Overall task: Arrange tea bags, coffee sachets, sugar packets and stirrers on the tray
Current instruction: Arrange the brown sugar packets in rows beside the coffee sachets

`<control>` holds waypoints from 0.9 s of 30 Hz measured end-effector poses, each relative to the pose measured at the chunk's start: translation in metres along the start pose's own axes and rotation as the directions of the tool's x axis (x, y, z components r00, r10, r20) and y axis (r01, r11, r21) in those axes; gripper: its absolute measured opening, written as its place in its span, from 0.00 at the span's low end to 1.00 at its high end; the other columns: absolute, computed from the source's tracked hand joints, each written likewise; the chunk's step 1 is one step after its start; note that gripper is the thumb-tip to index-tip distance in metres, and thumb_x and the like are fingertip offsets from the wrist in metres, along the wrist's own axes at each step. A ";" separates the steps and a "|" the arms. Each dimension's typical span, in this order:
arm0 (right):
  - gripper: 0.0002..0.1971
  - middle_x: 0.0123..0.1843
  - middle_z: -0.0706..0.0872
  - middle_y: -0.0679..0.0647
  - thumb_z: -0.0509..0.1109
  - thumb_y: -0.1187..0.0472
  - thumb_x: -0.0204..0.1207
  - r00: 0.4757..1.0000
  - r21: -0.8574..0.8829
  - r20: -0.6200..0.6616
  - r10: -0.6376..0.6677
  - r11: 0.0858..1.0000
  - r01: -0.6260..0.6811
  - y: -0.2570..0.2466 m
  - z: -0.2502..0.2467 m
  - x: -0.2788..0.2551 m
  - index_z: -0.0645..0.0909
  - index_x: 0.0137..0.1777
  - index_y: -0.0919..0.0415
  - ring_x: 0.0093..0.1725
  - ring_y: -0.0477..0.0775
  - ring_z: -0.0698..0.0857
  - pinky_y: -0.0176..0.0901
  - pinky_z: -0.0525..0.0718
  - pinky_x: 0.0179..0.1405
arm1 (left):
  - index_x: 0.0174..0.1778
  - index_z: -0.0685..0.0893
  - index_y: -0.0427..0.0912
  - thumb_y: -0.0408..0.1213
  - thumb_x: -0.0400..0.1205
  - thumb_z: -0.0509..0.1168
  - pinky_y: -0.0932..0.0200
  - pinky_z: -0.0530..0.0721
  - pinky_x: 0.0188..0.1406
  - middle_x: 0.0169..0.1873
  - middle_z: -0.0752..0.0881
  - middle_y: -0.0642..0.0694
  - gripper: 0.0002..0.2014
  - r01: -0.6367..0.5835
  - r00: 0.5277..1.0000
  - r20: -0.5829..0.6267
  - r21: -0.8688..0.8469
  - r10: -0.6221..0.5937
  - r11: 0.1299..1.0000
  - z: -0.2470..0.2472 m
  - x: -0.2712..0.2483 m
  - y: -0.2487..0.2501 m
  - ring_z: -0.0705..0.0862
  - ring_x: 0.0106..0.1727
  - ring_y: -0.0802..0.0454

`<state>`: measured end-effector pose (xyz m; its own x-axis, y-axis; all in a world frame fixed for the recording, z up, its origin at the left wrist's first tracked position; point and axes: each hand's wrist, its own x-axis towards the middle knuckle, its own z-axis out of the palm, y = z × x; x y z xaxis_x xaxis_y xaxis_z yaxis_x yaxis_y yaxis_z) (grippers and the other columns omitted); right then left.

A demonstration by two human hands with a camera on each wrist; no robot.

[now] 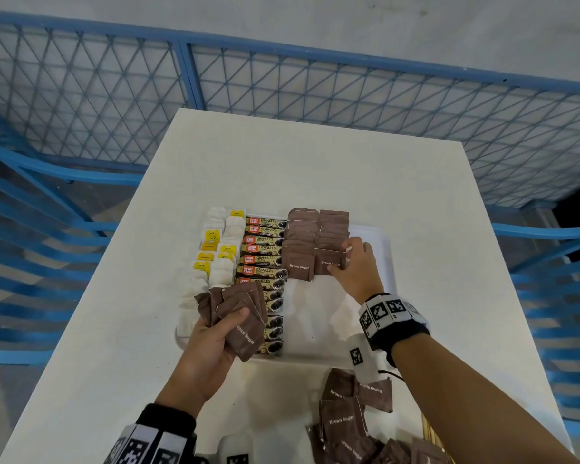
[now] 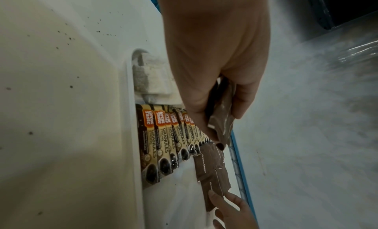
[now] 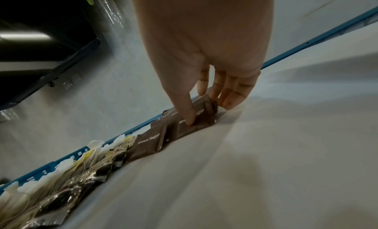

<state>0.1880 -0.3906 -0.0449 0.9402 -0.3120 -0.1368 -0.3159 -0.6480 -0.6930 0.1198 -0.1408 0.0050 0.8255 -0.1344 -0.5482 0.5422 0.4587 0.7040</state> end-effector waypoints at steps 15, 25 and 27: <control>0.14 0.35 0.79 0.47 0.67 0.48 0.77 0.924 0.257 0.327 -0.197 0.960 0.114 -0.071 -0.008 -0.076 0.79 0.43 0.59 0.33 0.44 0.75 0.28 0.74 0.35 | 0.50 0.84 0.43 0.25 0.72 0.69 0.55 0.89 0.32 0.37 0.91 0.49 0.13 -0.030 0.999 0.026 -0.004 0.030 1.000 0.010 0.005 -0.001 0.90 0.40 0.52; 0.10 0.36 0.83 0.50 0.76 0.61 0.71 0.850 0.428 0.507 -0.142 0.898 -0.106 -0.066 0.012 -0.101 0.75 0.38 0.53 0.33 0.46 0.81 0.41 0.82 0.35 | 0.51 0.85 0.40 0.48 0.41 0.87 0.55 0.88 0.34 0.42 0.91 0.41 0.41 -0.105 0.985 0.135 -0.017 0.106 0.994 0.011 0.004 0.000 0.90 0.43 0.47; 0.11 0.35 0.83 0.52 0.76 0.67 0.70 0.859 0.503 0.497 -0.123 0.847 -0.170 -0.066 0.007 -0.101 0.75 0.38 0.57 0.29 0.45 0.84 0.35 0.83 0.31 | 0.49 0.87 0.40 0.47 0.39 0.87 0.57 0.88 0.33 0.41 0.91 0.41 0.41 -0.107 0.984 0.142 -0.016 0.108 0.994 0.010 0.004 0.000 0.90 0.43 0.47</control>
<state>0.1151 -0.3114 0.0094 0.9100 0.1569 -0.3839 -0.3630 -0.1465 -0.9202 0.1246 -0.1499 0.0074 0.8933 -0.2075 -0.3987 0.4479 0.4841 0.7517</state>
